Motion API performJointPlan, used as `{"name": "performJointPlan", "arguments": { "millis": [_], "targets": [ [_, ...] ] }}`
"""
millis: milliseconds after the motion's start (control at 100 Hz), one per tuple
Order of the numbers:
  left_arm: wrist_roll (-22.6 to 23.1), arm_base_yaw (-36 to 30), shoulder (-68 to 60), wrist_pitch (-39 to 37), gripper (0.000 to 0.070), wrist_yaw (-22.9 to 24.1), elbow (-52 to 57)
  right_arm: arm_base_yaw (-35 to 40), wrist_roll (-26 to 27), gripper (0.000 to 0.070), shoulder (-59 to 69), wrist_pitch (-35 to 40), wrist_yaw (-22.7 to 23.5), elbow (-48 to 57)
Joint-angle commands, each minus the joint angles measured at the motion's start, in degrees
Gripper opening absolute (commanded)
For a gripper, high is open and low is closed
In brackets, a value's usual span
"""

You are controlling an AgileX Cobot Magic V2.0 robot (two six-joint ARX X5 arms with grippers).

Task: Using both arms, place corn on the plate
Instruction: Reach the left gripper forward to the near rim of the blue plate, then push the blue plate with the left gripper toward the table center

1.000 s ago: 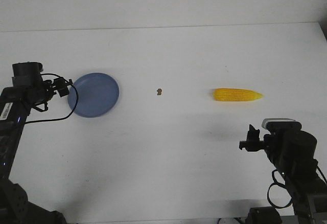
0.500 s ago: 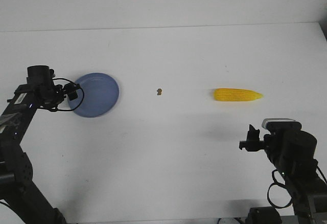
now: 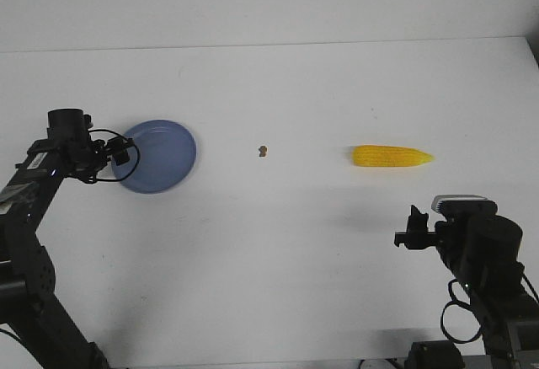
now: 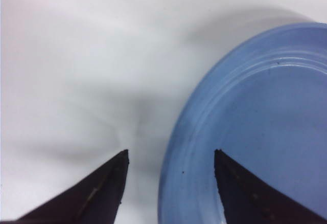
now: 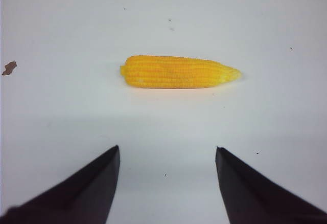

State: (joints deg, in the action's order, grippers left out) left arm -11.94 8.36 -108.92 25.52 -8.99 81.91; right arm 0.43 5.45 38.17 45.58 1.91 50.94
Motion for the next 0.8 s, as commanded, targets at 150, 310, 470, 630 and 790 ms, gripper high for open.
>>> {"name": "performJointPlan", "arguments": {
  "millis": [150, 310, 470, 630, 790],
  "targets": [
    [0.26, 0.2, -2.71, 0.0, 0.0348, -0.11, 1.25, 0.0, 0.79, 0.04, 0.09, -0.5, 0.22, 0.85],
    [0.28, 0.17, -2.89, 0.04, 0.0347, -0.44, 1.25, 0.0, 0.79, 0.04, 0.09, -0.5, 0.2, 0.85],
    [0.68, 0.17, -2.89, 0.74, 0.0336, -0.55, 1.25, 0.0, 0.79, 0.04, 0.09, -0.5, 0.2, 0.85],
    [0.98, 0.2, -2.89, 1.62, 0.0112, -0.55, 1.25, 0.0, 0.79, 0.04, 0.09, -0.5, 0.22, 0.85],
    [1.4, 0.28, -2.89, 1.49, 0.0005, -4.76, 1.25, 0.0, 0.79, 0.04, 0.09, -0.5, 0.2, 0.85]
  ]
}}
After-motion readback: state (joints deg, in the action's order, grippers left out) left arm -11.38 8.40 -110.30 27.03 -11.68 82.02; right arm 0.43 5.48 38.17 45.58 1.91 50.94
